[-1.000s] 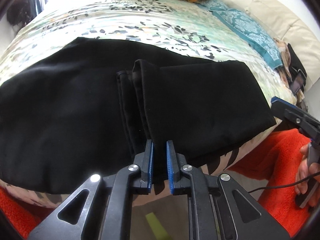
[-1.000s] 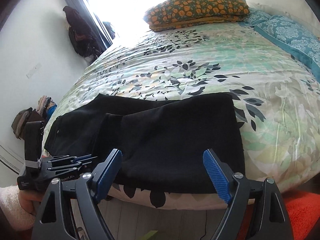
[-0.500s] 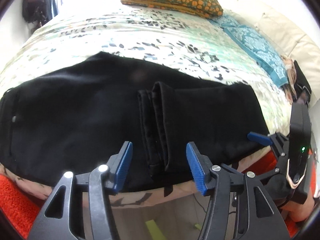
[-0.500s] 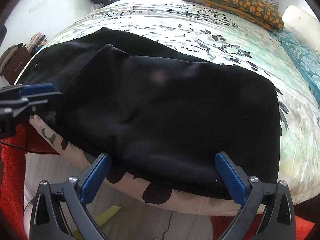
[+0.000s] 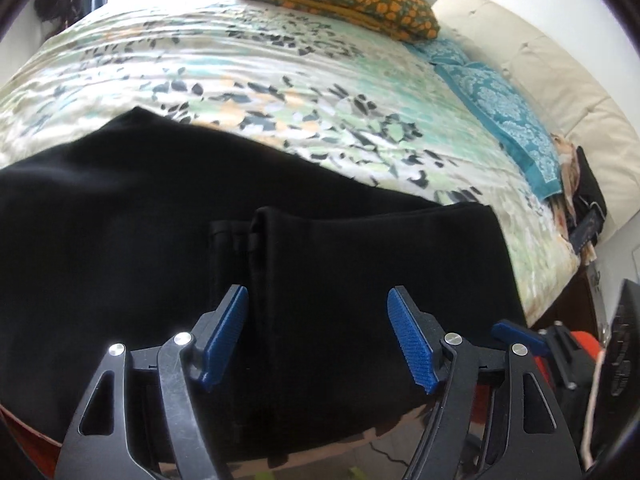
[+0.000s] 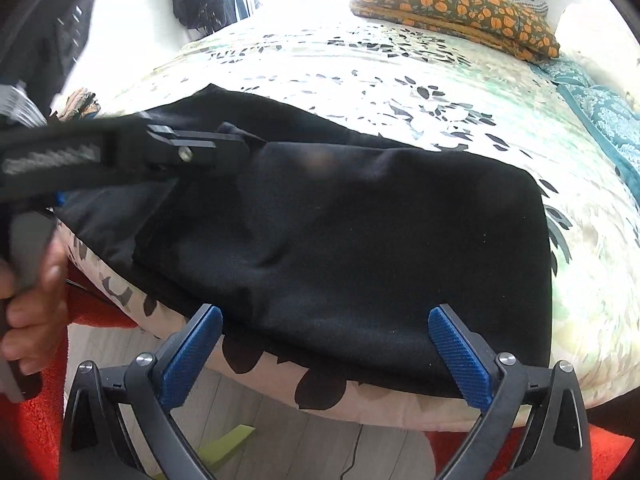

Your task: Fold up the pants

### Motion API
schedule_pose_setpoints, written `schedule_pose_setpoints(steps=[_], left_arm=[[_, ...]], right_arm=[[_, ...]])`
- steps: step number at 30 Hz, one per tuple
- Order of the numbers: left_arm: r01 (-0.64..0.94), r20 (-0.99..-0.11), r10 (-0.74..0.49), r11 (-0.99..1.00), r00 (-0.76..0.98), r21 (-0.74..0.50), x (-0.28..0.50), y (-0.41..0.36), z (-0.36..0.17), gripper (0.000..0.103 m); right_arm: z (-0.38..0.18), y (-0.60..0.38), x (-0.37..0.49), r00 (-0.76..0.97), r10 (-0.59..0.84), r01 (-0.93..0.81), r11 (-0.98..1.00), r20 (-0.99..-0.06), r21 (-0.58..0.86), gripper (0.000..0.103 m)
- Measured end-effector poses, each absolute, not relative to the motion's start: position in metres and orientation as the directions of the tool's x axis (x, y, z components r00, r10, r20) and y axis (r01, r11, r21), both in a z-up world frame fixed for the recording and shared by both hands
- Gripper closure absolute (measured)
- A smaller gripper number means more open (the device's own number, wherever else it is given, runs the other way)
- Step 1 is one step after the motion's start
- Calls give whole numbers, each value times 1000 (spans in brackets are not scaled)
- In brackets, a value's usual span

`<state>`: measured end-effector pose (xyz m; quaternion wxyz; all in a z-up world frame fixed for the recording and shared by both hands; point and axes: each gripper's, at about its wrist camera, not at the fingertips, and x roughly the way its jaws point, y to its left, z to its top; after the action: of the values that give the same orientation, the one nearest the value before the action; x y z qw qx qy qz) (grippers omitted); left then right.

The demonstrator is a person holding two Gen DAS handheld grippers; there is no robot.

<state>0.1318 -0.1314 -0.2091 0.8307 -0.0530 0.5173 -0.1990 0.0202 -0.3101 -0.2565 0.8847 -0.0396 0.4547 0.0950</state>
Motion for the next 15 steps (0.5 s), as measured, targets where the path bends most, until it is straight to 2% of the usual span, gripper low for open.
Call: schedule_pose_setpoints(steps=[2, 7, 11, 15], left_arm=[[280, -850, -366, 921, 378, -271, 130, -126, -219, 33], [378, -868, -287, 917, 406, -126, 118, -142, -219, 30], [349, -864, -291, 926, 411, -146, 114, -137, -209, 30], [371, -813, -324, 917, 483, -145, 102, -132, -181, 26]], right_arm=[[-251, -314, 13, 581, 126, -199, 980, -804, 9, 1], [-234, -325, 3, 641, 85, -147, 989, -763, -13, 1], [-220, -334, 4, 705, 53, -82, 997, -707, -8, 1], [-206, -348, 1, 751, 5, -9, 1000, -660, -2, 0]])
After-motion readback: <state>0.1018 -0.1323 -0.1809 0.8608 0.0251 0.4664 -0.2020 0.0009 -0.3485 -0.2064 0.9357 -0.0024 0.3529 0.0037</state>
